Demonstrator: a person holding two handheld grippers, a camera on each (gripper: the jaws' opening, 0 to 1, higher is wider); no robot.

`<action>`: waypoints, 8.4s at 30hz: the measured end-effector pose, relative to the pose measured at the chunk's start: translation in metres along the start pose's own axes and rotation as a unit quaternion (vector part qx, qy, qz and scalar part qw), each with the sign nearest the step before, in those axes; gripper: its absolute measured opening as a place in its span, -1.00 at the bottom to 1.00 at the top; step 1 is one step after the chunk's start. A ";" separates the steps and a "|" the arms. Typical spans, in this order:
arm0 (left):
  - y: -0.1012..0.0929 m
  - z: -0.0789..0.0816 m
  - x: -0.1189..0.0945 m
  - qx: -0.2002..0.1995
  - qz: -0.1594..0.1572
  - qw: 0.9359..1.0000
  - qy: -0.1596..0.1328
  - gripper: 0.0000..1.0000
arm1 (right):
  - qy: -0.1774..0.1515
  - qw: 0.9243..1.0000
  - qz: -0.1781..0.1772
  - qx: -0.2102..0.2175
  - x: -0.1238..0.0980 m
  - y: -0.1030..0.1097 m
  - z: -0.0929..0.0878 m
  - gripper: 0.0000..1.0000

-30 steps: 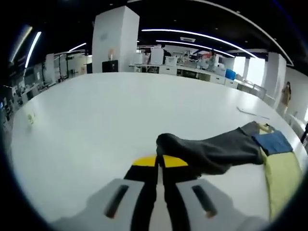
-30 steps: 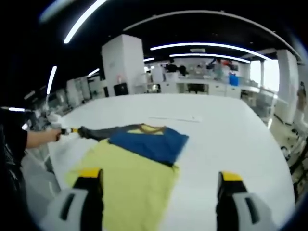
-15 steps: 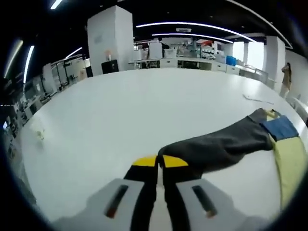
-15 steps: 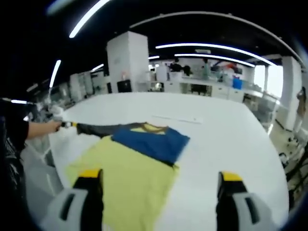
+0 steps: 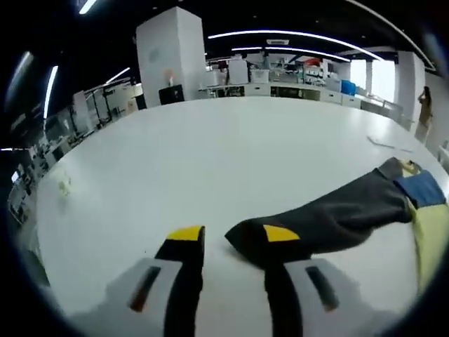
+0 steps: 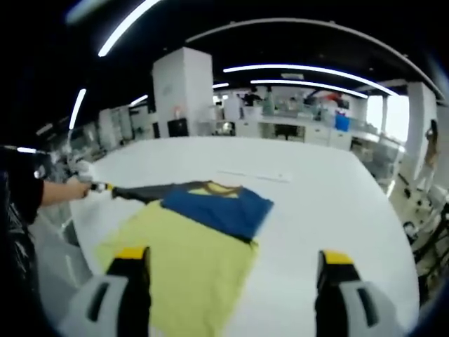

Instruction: Fold the garment on the visible template until the final outline fits inside the template.

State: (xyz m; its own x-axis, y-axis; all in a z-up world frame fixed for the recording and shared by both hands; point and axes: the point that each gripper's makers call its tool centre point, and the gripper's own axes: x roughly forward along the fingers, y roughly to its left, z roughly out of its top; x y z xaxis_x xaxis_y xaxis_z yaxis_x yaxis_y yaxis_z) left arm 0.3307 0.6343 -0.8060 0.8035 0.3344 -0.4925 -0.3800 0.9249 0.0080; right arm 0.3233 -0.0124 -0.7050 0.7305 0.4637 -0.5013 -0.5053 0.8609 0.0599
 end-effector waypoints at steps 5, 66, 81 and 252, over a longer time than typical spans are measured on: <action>-0.002 -0.009 -0.003 -0.014 0.002 1.000 -0.001 -0.08 | -0.002 1.000 0.004 0.001 -0.001 0.004 0.001 0.99; -0.010 -0.010 -0.016 -0.036 0.034 0.998 0.028 -1.00 | -0.029 0.999 0.016 0.041 -0.012 0.003 0.006 0.99; 0.004 -0.041 0.003 -0.051 0.016 0.996 0.070 -0.67 | -0.022 0.999 0.015 0.037 -0.018 0.008 0.004 0.99; -0.541 -0.007 -0.113 -0.032 -0.524 0.850 -0.045 0.31 | 0.040 0.995 0.078 0.051 0.002 0.055 -0.064 0.99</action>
State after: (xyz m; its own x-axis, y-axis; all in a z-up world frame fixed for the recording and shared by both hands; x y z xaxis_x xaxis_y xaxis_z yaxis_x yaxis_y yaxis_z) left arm 0.4425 0.0955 -0.7609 0.7474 -0.6513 -0.1315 0.5441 0.7135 -0.4415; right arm 0.2679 0.0220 -0.7579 0.6058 0.5778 -0.5469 -0.5573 0.7988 0.2267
